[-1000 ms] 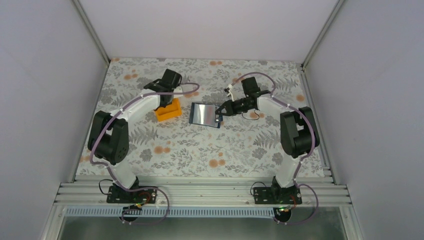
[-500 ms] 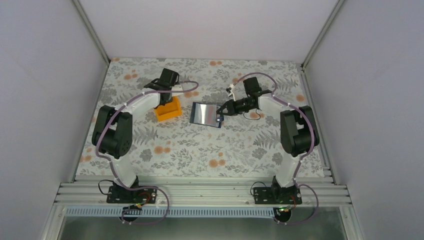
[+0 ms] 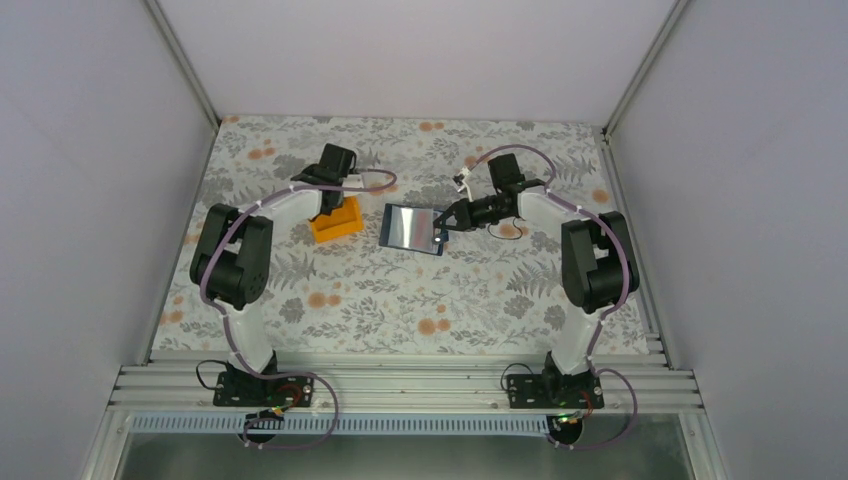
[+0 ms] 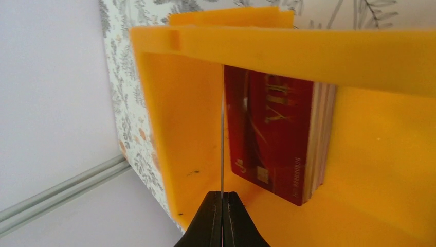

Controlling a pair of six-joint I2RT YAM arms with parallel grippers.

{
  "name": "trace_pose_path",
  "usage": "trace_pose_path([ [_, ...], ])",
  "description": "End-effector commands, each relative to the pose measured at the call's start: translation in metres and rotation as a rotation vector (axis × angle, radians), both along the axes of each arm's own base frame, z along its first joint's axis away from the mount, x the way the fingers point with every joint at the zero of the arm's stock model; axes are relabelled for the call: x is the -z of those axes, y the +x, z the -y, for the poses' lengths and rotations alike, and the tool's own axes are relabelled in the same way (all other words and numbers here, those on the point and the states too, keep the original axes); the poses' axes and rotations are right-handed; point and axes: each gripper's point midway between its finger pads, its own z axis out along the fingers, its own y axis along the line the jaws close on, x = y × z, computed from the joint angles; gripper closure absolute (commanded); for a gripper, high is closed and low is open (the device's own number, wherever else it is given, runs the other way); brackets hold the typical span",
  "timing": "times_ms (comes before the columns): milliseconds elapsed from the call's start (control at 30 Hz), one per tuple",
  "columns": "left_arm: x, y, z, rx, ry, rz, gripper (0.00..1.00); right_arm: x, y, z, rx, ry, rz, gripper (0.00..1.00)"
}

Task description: Take the credit cards out of the card holder

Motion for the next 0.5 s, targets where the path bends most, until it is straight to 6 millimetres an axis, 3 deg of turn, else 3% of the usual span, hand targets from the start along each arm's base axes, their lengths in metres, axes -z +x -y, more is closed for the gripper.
trace_pose_path([
  [0,0.007,0.004,-0.007,0.01,0.041,0.021,0.98,-0.017,0.004,-0.004,-0.026,0.047,0.032,0.96],
  [133,0.013,0.006,-0.009,0.005,0.044,0.02,0.95,-0.02,0.002,-0.005,-0.037,0.068,0.032,0.96],
  [167,0.013,0.007,-0.009,0.005,0.046,0.023,0.88,-0.02,0.002,-0.005,-0.037,0.066,0.031,0.96],
  [233,0.013,0.009,-0.009,0.0,0.044,0.024,0.62,-0.02,0.001,-0.004,-0.036,0.063,0.031,0.96],
  [267,0.01,0.009,-0.008,-0.004,0.034,0.025,0.55,-0.021,0.001,-0.004,-0.036,0.064,0.031,0.96],
  [467,-0.009,0.007,-0.006,-0.006,0.012,0.017,0.29,-0.023,0.003,-0.003,-0.03,0.052,0.039,0.96],
])
